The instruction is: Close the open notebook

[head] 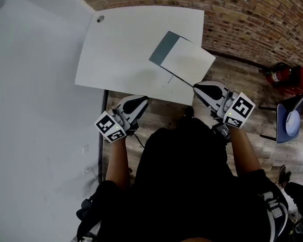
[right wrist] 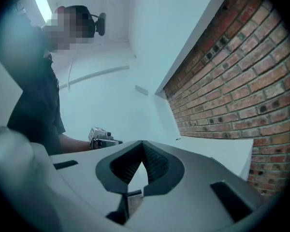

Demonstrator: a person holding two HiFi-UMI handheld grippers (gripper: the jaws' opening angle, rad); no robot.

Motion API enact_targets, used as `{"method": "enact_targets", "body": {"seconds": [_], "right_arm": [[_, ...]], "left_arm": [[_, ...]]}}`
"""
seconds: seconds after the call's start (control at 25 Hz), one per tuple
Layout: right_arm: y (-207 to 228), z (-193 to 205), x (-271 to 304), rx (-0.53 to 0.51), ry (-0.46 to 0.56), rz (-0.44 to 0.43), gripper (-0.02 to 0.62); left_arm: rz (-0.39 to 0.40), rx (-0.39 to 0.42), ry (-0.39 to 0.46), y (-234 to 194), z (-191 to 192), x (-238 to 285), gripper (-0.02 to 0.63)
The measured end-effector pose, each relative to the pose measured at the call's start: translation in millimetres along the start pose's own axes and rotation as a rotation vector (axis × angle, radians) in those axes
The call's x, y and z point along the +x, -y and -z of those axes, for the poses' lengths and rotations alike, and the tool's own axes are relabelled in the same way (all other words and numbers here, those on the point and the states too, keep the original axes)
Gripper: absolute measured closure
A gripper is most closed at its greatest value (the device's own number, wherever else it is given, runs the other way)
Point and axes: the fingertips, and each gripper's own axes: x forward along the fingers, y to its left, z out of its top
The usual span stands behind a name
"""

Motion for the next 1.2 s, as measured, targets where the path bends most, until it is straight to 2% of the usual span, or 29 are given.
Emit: {"method": "enact_targets", "body": {"seconds": [0.24,0.4,0.52,0.64,0.76,0.84,1.0,1.08,1.2], "right_arm": [[29.2,4.2,-3.7,0.044,0.008,0.04,0.589],[51.0,1.9,-8.2,0.088,0.058,0.157,0.589],[65.3,2.9,-9.8,0.133,0.099,0.246,0.589],[77.6,1.5,-10.6,0.129,0.137,0.377,0.575],[91.7,1.7,-10.9,0.126,0.177,0.55,0.501],[96.6,3.9,-10.1,0.149,0.208,0.633,0.5],[110.7,17.8,-10.4,0.29,0.288,0.736,0.492],[118.2,35.0,-19.6,0.381,0.305,0.827,0.489],[124.0,67.1,-33.0,0.453,0.297,0.949,0.472]], "left_arm": [[0.041,0.015,-0.047,-29.1,-11.9,28.8,0.586],[0.096,0.07,-0.133,-48.8,-17.3,40.3,0.586],[0.179,0.108,-0.179,-63.8,-17.5,49.1,0.586],[0.272,0.132,-0.22,-88.8,-13.5,59.9,0.586],[0.371,0.138,-0.248,-113.7,-13.2,66.5,0.586],[0.44,0.148,-0.272,-128.3,-14.0,71.0,0.586],[0.538,0.17,-0.299,-156.5,-16.4,78.9,0.586],[0.584,0.168,-0.324,-164.3,-9.9,83.0,0.586],[0.641,0.201,-0.385,-171.0,7.6,91.5,0.586]]}}
